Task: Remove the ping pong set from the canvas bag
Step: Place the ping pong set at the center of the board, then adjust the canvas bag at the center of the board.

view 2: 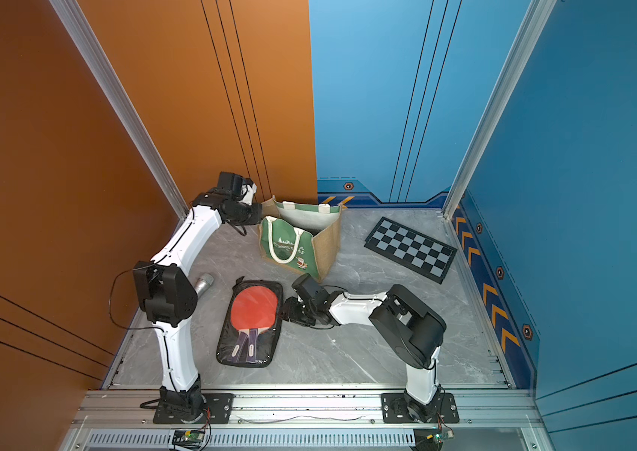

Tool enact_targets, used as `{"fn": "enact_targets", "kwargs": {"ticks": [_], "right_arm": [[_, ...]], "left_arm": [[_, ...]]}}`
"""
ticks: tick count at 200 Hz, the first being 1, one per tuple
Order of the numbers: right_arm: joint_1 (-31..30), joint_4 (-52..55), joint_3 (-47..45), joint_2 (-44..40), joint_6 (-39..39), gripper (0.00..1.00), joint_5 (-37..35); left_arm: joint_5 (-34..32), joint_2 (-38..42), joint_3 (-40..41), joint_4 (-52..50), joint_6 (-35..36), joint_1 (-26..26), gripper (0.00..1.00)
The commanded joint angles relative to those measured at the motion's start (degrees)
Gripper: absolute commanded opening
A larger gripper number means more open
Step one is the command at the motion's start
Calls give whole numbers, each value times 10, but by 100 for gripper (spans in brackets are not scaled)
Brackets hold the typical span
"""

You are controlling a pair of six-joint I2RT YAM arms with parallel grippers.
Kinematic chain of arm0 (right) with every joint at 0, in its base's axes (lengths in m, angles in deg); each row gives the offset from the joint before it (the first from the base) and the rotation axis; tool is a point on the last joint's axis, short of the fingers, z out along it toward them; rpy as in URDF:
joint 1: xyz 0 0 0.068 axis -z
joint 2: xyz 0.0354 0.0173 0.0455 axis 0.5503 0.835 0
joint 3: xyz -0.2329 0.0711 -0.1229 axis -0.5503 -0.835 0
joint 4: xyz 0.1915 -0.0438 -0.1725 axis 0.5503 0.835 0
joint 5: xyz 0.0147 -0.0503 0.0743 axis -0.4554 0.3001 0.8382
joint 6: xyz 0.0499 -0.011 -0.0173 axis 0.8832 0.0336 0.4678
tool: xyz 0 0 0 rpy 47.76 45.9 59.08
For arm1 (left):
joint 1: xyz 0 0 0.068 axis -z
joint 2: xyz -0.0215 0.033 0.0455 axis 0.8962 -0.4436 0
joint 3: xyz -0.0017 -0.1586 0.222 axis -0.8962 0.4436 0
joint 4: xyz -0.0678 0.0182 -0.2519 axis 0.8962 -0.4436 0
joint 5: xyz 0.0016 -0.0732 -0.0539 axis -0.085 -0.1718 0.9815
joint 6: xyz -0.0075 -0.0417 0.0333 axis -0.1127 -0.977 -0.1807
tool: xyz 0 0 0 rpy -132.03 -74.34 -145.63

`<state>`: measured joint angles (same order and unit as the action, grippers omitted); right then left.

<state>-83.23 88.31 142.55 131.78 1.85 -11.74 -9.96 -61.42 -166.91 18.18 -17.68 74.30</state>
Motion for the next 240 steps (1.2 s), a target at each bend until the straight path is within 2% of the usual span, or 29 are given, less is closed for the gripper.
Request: {"fn": "enact_targets", "kwargs": {"ticks": [1,29,56,80,98,103,130,155,188,209,240], "right_arm": [[-2,144,80,-80,-133,53,-57],[-1,260,221,-119,-267,54,-75],[25,362,371,-83,-350,53,-134],[61,429,492,-28,-395,52,-177],[93,465,560,18,-401,49,-174],[118,471,575,30,-403,49,-168],[166,533,658,96,-410,42,-151],[187,560,651,101,-423,40,-152],[191,585,613,93,-431,39,-134],[169,586,565,73,-436,38,-123],[110,583,506,64,-427,39,-112]], "left_arm": [[14,21,14,-16,38,7,0],[21,26,14,-15,66,10,0],[40,28,14,-15,92,25,0],[56,27,11,-16,111,50,0],[58,28,5,-16,124,69,0],[53,29,2,-16,126,74,0],[33,19,-29,-16,112,72,0],[40,8,-56,-16,76,50,0],[89,0,-81,-16,55,25,0],[101,-3,-90,-15,54,21,0],[76,-3,-79,-17,71,29,0]]}}
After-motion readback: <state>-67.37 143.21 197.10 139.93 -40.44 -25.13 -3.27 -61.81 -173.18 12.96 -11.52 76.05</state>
